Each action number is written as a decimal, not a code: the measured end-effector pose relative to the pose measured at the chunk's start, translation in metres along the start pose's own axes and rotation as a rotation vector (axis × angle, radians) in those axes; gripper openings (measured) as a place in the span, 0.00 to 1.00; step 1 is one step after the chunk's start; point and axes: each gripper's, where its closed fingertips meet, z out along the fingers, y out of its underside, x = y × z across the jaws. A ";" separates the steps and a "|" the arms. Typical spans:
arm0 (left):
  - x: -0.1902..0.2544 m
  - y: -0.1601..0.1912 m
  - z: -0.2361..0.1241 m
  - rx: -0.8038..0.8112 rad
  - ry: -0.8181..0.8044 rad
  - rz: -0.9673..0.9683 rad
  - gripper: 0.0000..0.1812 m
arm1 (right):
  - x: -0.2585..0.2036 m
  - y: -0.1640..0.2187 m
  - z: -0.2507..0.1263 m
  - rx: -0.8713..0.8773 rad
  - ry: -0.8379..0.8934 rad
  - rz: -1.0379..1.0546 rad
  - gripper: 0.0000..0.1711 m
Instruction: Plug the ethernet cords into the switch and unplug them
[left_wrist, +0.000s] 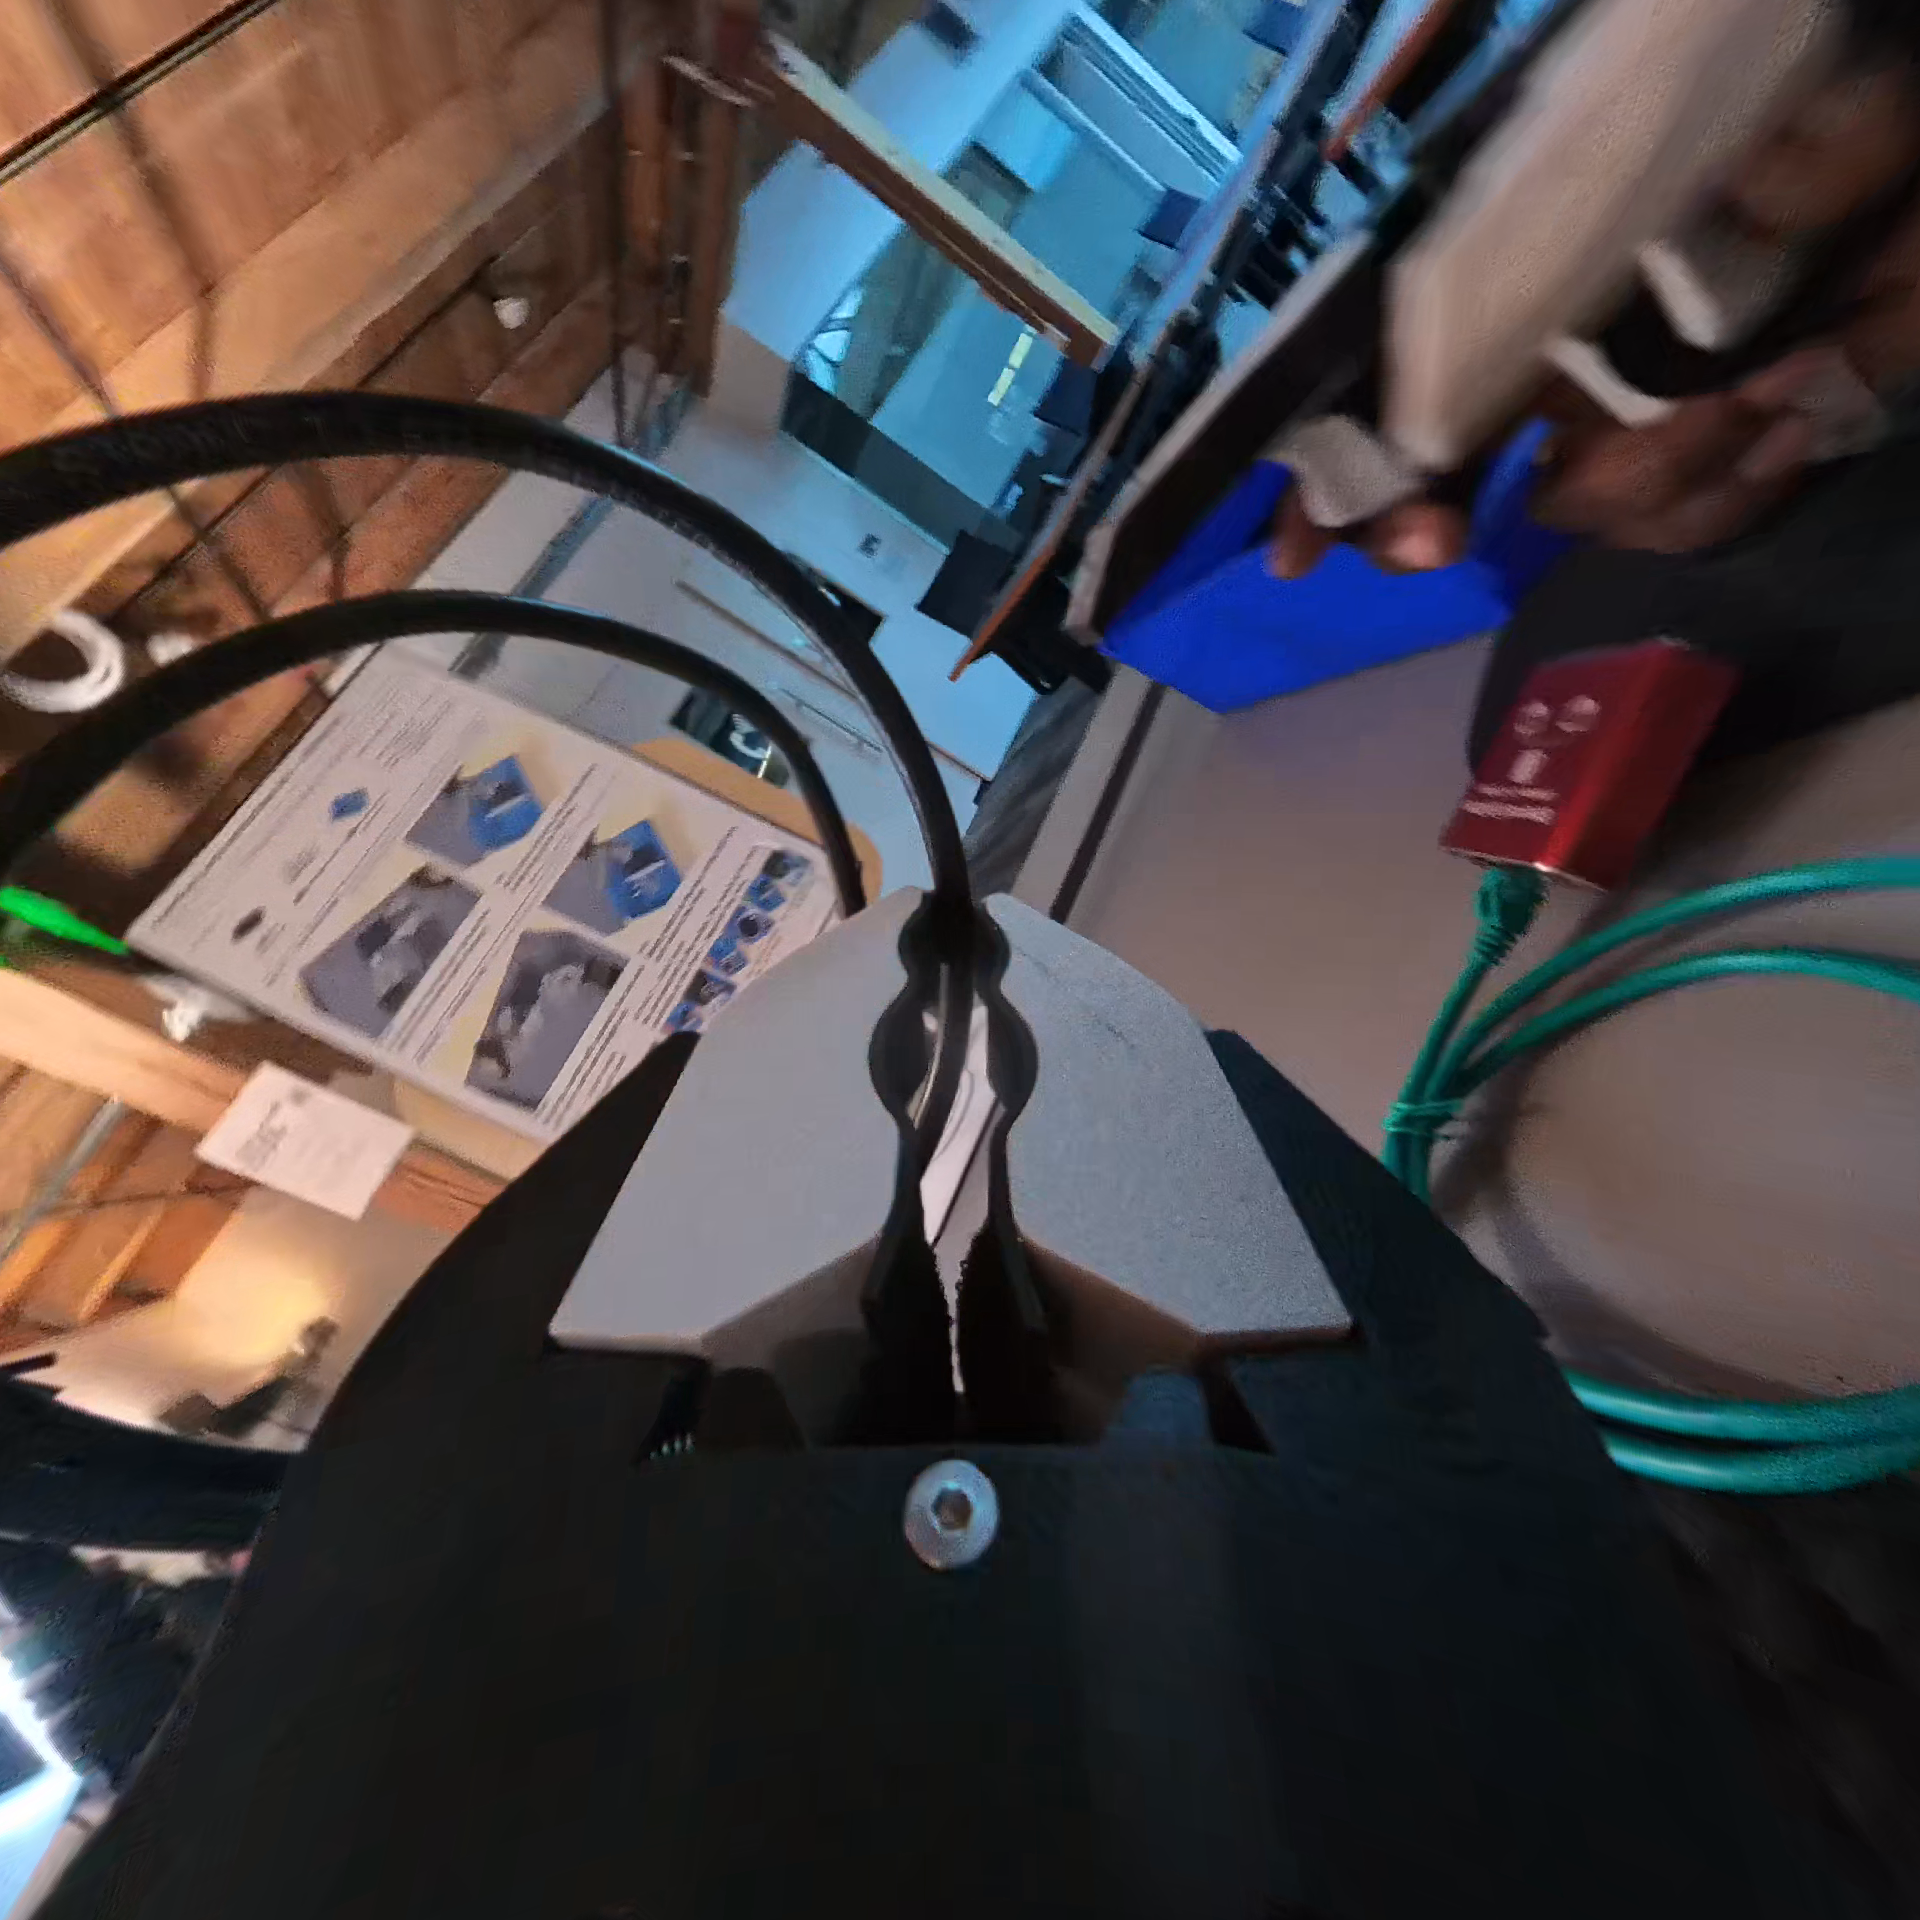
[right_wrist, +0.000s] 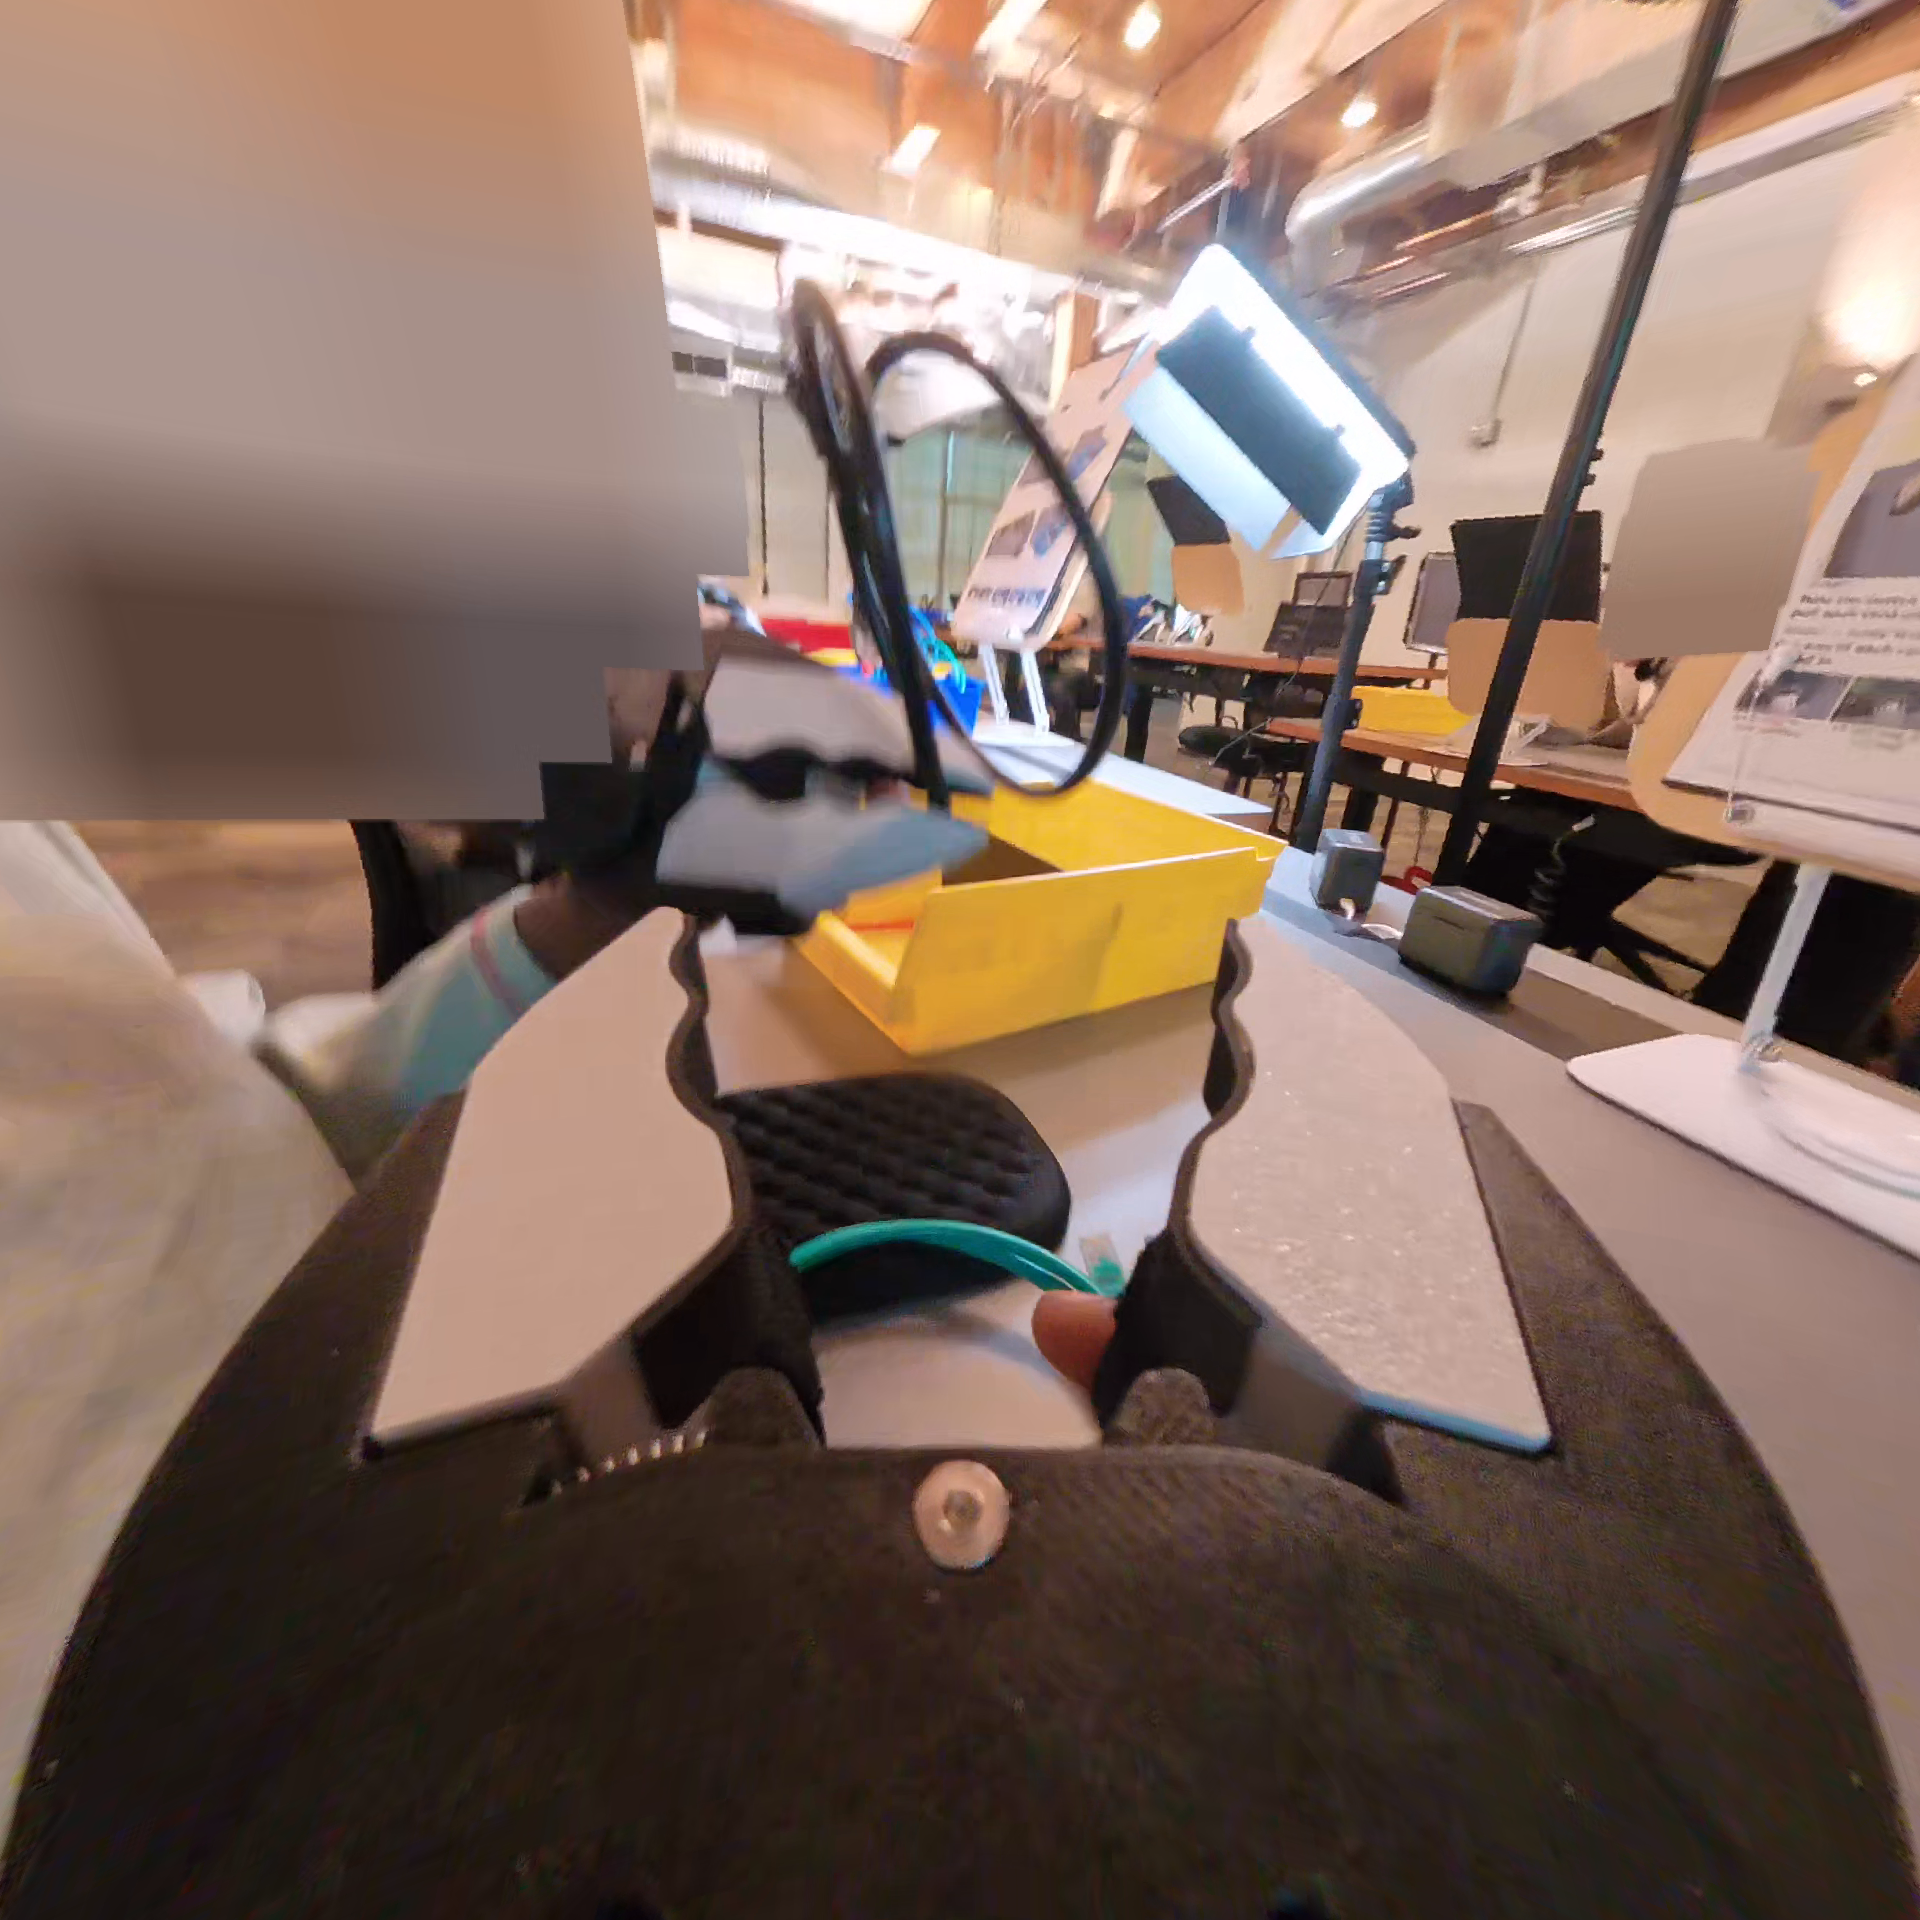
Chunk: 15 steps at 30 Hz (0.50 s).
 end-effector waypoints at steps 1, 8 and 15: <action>0.015 -0.001 0.008 -0.019 0.031 0.059 0.03 | 0.003 -0.001 0.000 0.022 0.010 0.042 0.57; 0.085 -0.009 0.038 -0.072 0.181 0.325 0.03 | 0.013 0.011 -0.009 -0.016 0.026 -0.006 0.09; 0.050 -0.043 0.016 0.208 0.193 -0.155 0.12 | 0.038 -0.001 -0.030 0.114 0.095 0.166 0.04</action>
